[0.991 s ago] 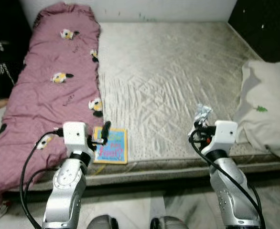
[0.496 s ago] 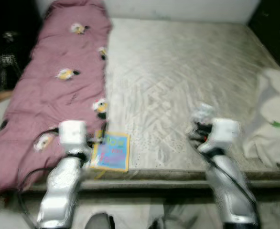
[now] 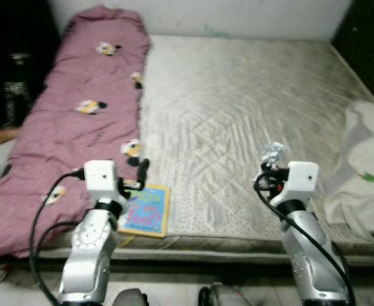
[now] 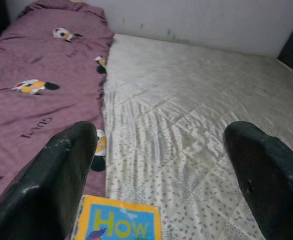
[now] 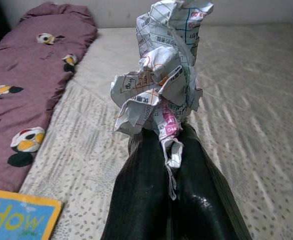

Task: Clean up the room

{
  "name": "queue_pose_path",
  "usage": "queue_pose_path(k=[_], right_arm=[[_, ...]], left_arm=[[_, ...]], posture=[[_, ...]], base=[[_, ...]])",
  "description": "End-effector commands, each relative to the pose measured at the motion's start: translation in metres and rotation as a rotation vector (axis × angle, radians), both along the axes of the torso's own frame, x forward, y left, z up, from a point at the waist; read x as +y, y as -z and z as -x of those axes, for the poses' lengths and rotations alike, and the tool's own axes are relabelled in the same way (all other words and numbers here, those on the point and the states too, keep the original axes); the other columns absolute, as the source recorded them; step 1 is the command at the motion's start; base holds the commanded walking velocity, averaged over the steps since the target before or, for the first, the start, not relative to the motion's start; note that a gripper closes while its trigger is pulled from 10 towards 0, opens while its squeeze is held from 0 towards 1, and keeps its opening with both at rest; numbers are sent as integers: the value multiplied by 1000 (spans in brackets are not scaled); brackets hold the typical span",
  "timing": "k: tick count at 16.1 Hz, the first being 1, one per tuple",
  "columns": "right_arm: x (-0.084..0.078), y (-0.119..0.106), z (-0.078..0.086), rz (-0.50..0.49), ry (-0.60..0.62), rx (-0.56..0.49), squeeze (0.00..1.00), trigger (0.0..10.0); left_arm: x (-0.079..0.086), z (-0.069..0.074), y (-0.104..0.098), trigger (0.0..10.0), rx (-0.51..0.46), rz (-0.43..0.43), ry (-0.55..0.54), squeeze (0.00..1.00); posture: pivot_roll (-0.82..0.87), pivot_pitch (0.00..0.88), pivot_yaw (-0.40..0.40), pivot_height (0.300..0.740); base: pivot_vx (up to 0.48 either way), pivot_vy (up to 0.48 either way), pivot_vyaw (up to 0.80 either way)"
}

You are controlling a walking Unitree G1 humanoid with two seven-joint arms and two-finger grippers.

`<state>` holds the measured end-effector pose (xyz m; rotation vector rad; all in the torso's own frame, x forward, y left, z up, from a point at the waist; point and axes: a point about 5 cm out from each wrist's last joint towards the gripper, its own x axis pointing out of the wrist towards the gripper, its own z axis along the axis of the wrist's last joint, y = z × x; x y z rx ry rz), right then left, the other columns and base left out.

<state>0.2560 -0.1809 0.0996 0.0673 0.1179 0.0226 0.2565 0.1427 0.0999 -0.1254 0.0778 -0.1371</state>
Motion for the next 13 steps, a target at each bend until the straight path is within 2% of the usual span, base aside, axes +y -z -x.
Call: queue_pose_path(k=[1, 5, 8, 10, 12, 13], right_arm=[[1, -3, -3, 6, -16, -15, 0, 10000], [-5, -8, -15, 70, -48, -12, 0, 10000], [-13, -7, -24, 121, -77, 11, 0, 10000], [-16, -3, -25, 149, -104, 43, 0, 10000], [-11, -8, -22, 185, -161, 4, 0, 10000], [-5, -15, -21, 149, -171, -26, 0, 10000]], left_arm=[[7, -4, -4, 10000, -5, -14, -28, 0], [15, -14, -9, 10000, -21, -10, -52, 0], [10, -18, -11, 10000, -30, -5, -29, 0], [9, -20, -8, 10000, -24, 7, -19, 0], [14, -21, -4, 10000, -18, 14, -46, 0], [17, -20, -5, 10000, -20, 15, -61, 0]], posture=[[-40, 77, -22, 740], [-44, 85, -12, 740], [-64, 62, 1, 740], [-80, 40, -3, 740], [-79, 10, -14, 740], [-75, 9, -16, 740]], base=[[0, 480, 0], [0, 480, 0], [0, 480, 0], [0, 480, 0], [0, 480, 0], [0, 480, 0]])
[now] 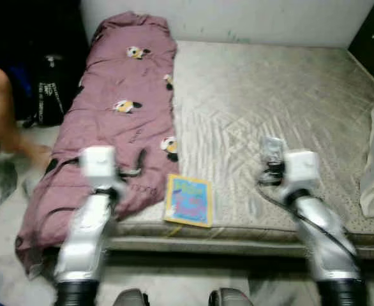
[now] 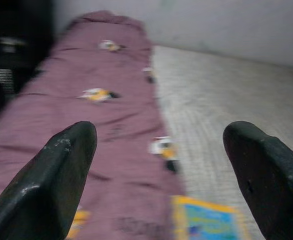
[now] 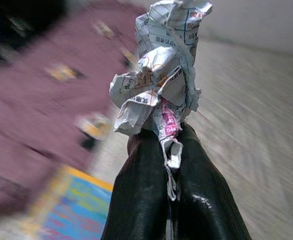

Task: Clean up the room

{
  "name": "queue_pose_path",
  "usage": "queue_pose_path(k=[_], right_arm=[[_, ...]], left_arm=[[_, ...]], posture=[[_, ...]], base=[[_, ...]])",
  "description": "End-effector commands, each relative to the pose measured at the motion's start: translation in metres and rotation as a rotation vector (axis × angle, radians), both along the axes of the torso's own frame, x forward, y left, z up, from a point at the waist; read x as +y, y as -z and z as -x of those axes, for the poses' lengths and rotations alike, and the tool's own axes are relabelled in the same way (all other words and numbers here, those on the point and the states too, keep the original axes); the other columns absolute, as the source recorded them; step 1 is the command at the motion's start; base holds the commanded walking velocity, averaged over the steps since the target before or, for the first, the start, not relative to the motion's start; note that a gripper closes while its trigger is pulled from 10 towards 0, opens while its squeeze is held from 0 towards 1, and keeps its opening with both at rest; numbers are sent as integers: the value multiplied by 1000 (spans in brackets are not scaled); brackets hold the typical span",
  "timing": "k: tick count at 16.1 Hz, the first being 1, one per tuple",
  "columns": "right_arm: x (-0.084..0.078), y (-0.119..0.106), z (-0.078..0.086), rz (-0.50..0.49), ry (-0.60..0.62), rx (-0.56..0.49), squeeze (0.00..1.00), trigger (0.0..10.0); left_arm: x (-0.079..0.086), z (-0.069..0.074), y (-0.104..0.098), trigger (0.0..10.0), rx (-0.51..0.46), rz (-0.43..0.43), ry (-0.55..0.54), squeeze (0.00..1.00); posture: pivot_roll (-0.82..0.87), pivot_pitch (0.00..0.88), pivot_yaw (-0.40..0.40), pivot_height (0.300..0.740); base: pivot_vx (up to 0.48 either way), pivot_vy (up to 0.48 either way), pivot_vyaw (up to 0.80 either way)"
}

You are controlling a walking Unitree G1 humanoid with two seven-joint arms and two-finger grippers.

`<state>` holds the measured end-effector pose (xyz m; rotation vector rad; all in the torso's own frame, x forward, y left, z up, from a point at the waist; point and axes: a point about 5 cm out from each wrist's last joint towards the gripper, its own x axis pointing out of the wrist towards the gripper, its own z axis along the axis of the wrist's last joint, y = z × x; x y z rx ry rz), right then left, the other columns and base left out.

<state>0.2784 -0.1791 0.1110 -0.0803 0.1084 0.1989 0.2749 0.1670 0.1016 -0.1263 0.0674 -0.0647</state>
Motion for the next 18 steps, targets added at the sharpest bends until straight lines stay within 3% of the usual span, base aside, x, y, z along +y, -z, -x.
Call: queue_pose_path(k=[1, 3, 5, 8, 11, 13, 17, 18], right_arm=[[-6, -5, 1, 5, 28, -19, 0, 10000], [0, -1, -4, -35, 129, -27, 0, 10000], [6, -8, -3, -57, 140, -71, 0, 10000], [-5, -7, 7, 17, 238, -97, 0, 10000], [-7, -7, 24, 39, 207, -94, 0, 10000], [-10, 1, 33, 29, 226, -31, 0, 10000], [7, 1, 33, -51, 150, -31, 0, 10000], [11, -1, 32, -41, 116, -40, 0, 10000]], left_arm=[[-7, 0, -2, 10000, -11, 12, 13, 0], [-8, 2, -2, 10000, -8, 7, 20, 0], [-5, 0, -6, 10000, -24, 5, 14, 0], [-2, 8, 1, 10000, -6, 5, 13, 0], [-7, 12, 8, 10000, 14, 6, 18, 0], [-12, 14, 6, 10000, 23, 25, 14, 0], [-5, 20, 9, 10000, 48, -9, -13, 0], [-6, 20, 3, 10000, 9, -1, -24, 0]], posture=[[-71, 9, -15, 740], [-50, 26, -20, 740], [-43, 35, -9, 740], [-83, 30, -9, 740], [-104, 49, -26, 740], [-87, 81, -35, 740], [-63, 96, -48, 740], [-63, 102, -47, 740]], base=[[0, 480, 0], [0, 480, 0], [0, 480, 0], [0, 480, 0], [0, 480, 0], [0, 480, 0], [0, 480, 0], [0, 319, 0]])
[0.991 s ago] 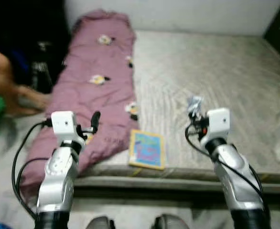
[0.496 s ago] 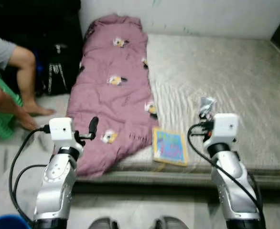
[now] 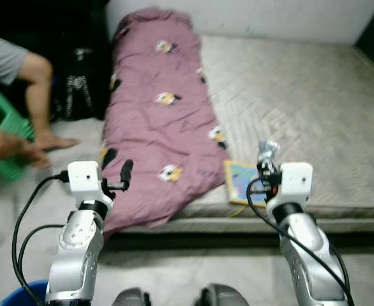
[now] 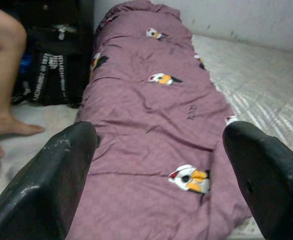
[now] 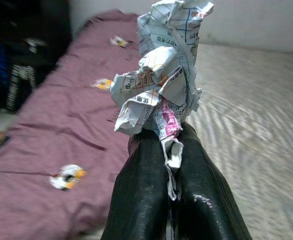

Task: Clean up the room

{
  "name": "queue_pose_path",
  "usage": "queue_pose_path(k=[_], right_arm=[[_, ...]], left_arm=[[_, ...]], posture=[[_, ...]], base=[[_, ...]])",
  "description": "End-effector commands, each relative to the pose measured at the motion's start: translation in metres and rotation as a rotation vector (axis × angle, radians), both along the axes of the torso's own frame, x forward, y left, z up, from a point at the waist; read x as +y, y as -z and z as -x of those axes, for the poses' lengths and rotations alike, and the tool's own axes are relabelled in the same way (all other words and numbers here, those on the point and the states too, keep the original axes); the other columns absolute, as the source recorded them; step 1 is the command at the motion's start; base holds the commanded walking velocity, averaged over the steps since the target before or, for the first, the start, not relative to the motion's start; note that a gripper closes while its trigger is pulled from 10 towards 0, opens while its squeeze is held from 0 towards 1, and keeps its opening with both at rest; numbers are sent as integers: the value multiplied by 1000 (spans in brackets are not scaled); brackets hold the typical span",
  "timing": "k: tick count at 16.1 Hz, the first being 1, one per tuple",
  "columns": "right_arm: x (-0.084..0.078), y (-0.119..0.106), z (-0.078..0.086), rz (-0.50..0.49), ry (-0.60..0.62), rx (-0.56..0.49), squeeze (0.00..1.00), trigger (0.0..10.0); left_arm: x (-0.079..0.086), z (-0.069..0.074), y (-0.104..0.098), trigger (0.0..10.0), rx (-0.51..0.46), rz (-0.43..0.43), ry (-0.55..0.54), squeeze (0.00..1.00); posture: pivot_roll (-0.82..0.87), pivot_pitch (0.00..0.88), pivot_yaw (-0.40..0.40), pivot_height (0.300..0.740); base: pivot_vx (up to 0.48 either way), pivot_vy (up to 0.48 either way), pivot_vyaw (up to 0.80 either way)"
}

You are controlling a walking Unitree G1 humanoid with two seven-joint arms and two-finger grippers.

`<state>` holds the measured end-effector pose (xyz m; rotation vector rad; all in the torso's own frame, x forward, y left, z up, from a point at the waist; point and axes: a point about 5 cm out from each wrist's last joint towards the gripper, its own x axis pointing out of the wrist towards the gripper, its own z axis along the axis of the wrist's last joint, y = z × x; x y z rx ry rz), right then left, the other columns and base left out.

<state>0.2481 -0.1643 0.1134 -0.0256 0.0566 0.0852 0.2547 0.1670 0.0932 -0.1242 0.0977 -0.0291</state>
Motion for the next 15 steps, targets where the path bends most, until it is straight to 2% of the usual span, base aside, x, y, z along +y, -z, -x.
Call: queue_pose_path(k=[1, 4, 7, 9, 13, 15], right_arm=[[-1, 0, 1, 36, -28, -1, 0, 10000], [1, 1, 2, 23, -27, -2, 0, 10000], [2, 2, 3, 20, -31, 5, 0, 10000], [2, 3, 1, 21, -33, 7, 0, 10000], [3, 3, -5, 19, -30, -4, 0, 10000], [5, 4, -4, 16, -30, -1, 0, 10000]], left_arm=[[-8, 0, -6, 10000, -31, -7, 7, 0], [-9, 3, -5, 10000, -22, -21, 24, 0], [-6, 0, -6, 10000, -23, -35, 20, 0], [-5, -5, -8, 10000, -28, -45, 13, 0], [-9, -3, -9, 10000, -27, -26, 27, 0], [-7, -2, -7, 10000, -18, -52, 11, 0]], posture=[[-63, 102, -47, 740], [-62, 108, -32, 740], [-62, 102, -30, 740], [-60, 101, -28, 740], [-55, 100, -16, 740], [-54, 101, -15, 740]], base=[[0, 0, 800], [0, 0, 800], [0, 0, 800], [0, 0, 800], [0, 0, 800], [0, 0, 800]])
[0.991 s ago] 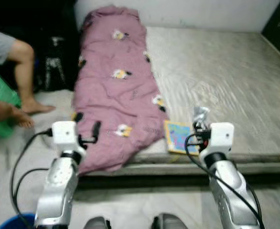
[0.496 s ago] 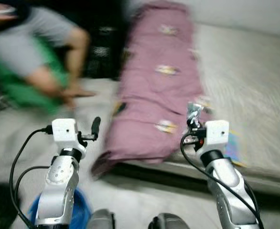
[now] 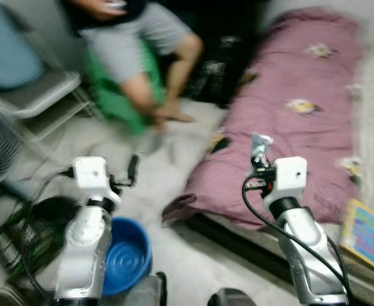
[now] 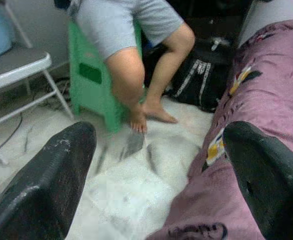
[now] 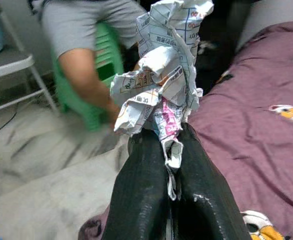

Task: Clean up the room

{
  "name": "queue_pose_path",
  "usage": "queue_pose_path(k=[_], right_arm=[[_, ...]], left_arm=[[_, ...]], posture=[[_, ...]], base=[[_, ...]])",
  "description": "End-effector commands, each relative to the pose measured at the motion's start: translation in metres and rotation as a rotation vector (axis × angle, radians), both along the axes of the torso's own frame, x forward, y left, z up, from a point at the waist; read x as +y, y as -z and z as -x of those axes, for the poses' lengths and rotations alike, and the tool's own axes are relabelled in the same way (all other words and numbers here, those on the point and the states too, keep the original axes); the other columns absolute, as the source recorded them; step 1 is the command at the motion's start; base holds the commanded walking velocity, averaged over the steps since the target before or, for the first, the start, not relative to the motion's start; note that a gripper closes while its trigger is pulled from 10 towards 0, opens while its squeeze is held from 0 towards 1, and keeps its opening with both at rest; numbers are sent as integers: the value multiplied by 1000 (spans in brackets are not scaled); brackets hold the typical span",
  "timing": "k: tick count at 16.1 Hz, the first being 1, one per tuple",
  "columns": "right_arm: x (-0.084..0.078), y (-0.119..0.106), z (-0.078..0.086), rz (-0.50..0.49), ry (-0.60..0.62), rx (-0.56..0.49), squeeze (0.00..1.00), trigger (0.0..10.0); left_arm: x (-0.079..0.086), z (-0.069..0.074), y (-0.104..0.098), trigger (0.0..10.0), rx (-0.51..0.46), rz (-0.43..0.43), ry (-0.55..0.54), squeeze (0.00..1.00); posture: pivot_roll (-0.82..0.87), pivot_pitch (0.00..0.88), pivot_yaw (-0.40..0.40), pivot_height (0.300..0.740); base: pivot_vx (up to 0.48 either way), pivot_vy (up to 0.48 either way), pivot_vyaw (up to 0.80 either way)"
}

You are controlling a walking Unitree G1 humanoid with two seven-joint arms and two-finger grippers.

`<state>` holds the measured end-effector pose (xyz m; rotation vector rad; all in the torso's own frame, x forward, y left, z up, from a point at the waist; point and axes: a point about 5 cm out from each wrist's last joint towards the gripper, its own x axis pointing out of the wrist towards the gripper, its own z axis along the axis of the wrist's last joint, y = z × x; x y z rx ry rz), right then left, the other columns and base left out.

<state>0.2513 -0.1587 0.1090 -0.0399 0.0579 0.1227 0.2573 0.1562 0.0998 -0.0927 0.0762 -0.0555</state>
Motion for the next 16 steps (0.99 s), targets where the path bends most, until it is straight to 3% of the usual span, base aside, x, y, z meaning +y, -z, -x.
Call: queue_pose_path(k=[1, 9, 11, 14, 16], right_arm=[[0, 1, 0, 3, 7, 1, 0, 10000], [0, 3, -1, 7, 8, 3, 0, 10000], [1, 4, 0, 4, 7, 7, 0, 10000], [1, 6, -1, 5, 8, 12, 0, 10000], [0, 7, -1, -11, 17, 18, 0, 10000]], left_arm=[[5, 0, 1, 10000, 12, -16, -23, 0], [2, -1, 0, 10000, 14, -34, -8, 0], [1, 0, 2, 10000, 39, 7, 5, 0], [0, 0, 1, 10000, 36, 2, 16, 0], [-1, 0, 0, 10000, 36, 4, 27, 0]], posture=[[-54, 99, -18, 740], [-53, 100, -17, 740], [-49, 101, -14, 740], [-48, 102, -12, 740], [-48, 102, -12, 740]], base=[[0, 0, 800], [0, 0, 800], [0, 0, 800], [0, 0, 769], [0, 0, 0]])
